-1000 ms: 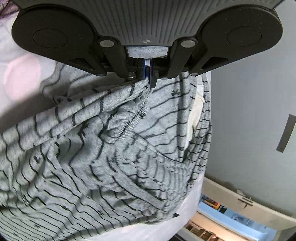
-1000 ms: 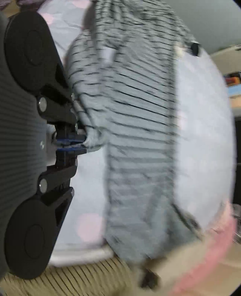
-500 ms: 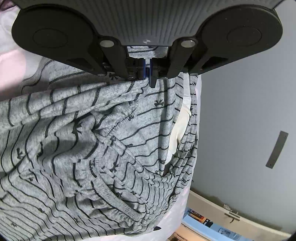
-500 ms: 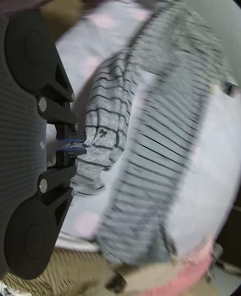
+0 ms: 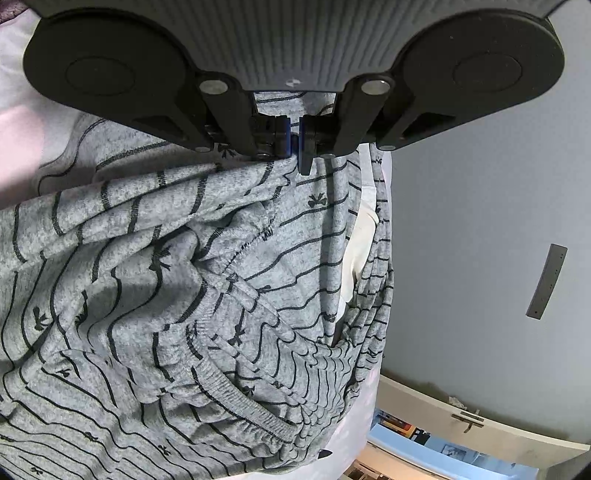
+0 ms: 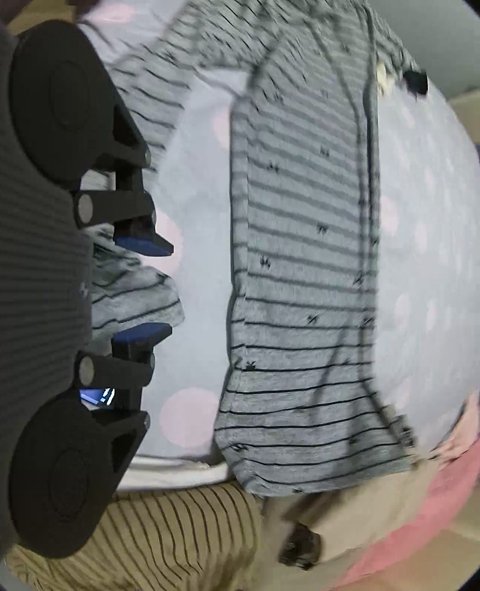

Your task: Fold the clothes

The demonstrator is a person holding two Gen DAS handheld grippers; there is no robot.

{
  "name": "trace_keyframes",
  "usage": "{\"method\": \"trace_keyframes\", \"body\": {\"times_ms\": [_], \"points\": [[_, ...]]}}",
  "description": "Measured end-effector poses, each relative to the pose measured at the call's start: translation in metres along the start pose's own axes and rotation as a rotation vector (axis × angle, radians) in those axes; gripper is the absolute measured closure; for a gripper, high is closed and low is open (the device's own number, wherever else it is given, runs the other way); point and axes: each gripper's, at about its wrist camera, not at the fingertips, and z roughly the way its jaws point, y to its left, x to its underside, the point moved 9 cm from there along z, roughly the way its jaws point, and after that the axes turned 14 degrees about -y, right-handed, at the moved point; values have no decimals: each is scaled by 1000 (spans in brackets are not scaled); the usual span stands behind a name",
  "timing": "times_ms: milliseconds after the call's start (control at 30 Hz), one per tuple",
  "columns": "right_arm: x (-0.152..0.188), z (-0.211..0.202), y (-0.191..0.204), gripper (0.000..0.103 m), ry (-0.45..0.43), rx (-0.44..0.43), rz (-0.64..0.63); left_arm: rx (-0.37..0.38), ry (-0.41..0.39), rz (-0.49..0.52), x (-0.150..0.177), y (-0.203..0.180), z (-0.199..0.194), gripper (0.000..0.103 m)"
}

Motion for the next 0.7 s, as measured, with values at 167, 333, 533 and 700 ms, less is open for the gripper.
{"method": "trace_keyframes", "body": {"times_ms": [167,333,533,700], "points": [[2,46,-6,62,58,42,75,-3,7,12,1,-4,2,101],[-27,14,-29,98,-37,85,133,1,12,-1,1,-2,4,101],[-66,-32,-61,99,-164,138,203,5,-2,-44,1,5,4,101],[-99,-71,-87,100,-270,183,261,-4,-19,-96,-4,15,0,101]]}}
